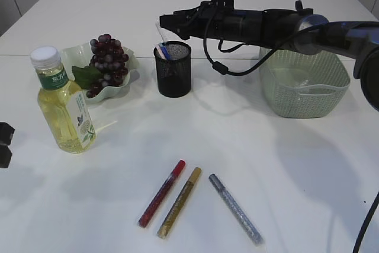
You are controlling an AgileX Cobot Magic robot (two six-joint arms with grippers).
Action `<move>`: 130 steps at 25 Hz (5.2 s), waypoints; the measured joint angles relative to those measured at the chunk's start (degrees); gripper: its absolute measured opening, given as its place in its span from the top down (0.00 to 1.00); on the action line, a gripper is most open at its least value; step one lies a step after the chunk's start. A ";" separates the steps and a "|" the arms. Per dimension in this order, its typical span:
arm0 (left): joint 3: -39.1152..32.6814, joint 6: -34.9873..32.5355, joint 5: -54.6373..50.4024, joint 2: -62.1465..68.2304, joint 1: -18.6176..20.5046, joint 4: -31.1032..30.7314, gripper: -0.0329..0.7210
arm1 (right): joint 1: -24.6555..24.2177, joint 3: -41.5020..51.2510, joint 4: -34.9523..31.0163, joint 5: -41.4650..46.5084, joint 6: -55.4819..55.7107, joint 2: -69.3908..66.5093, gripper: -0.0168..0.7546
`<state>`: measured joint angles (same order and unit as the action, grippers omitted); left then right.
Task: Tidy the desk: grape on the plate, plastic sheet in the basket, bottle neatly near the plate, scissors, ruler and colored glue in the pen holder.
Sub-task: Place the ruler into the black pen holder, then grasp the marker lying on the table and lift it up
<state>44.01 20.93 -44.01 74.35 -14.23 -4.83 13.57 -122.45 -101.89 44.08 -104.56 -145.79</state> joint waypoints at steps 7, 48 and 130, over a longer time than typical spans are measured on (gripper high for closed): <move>0.00 0.00 0.00 0.00 0.00 0.11 0.41 | 0.00 0.00 1.93 -2.17 5.02 0.83 0.40; 0.00 -0.02 1.29 0.04 0.00 -0.62 0.41 | 18.04 50.03 94.74 13.84 106.09 37.80 0.44; 0.00 -0.12 2.02 0.13 0.00 -2.42 0.41 | 18.44 50.06 91.47 4.43 101.57 30.35 0.45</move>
<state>44.01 20.81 -41.98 74.48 -14.23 -7.25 32.00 -72.39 -10.42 48.51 -2.99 -115.44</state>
